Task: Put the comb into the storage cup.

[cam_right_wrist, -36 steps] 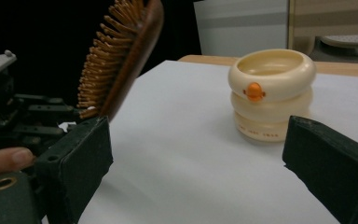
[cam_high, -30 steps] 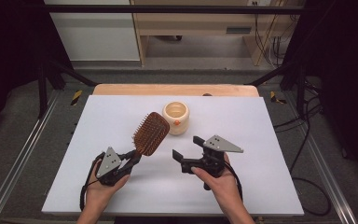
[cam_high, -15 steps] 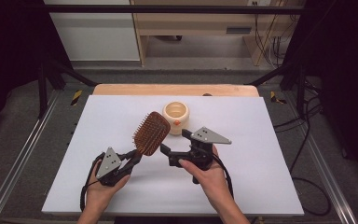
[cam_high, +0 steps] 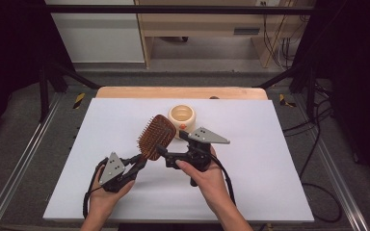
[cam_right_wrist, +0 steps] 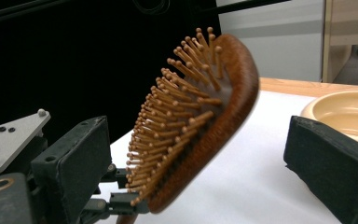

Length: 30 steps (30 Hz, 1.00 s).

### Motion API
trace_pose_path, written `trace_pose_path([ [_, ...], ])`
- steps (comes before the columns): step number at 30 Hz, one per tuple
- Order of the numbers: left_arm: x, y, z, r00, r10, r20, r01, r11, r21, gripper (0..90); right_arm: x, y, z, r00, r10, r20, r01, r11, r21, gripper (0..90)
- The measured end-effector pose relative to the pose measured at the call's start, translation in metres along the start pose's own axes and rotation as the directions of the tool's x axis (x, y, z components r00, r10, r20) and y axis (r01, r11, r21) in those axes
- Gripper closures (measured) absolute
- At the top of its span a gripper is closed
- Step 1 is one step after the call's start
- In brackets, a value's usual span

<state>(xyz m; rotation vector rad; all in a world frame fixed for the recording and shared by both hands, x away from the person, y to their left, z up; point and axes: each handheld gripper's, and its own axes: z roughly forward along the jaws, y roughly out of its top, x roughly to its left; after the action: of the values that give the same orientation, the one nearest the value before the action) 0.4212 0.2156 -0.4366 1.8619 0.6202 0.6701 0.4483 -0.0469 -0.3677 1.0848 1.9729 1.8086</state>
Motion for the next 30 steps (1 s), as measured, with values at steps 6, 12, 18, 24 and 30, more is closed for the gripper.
trace_pose_path([
  [6,-0.002,0.001,0.000,1.0000,0.008,0.001,-0.008,1.0000,-0.003,72.4,0.001,0.000,0.010,0.9980,0.059,-0.024,-0.059,0.998,-0.003,10.4],
  [12,-0.003,0.002,0.001,1.0000,0.009,0.000,-0.009,0.9999,-0.008,72.3,-0.001,0.002,0.017,0.9940,0.102,-0.039,-0.103,0.995,-0.011,14.8],
  [18,-0.003,0.002,0.000,0.9999,0.010,-0.001,-0.010,0.9999,-0.012,72.4,0.001,0.006,0.021,0.9912,0.121,-0.054,-0.122,0.992,-0.015,20.1],
  [24,-0.003,0.002,-0.001,0.9999,0.011,-0.005,-0.011,0.9998,-0.016,72.3,0.000,0.007,0.024,0.9887,0.137,-0.061,-0.138,0.990,-0.016,25.0],
  [30,-0.004,0.002,0.000,0.9999,0.014,-0.004,-0.014,0.9997,-0.021,72.3,0.001,0.007,0.027,0.9868,0.145,-0.073,-0.146,0.989,-0.010,27.4],
])
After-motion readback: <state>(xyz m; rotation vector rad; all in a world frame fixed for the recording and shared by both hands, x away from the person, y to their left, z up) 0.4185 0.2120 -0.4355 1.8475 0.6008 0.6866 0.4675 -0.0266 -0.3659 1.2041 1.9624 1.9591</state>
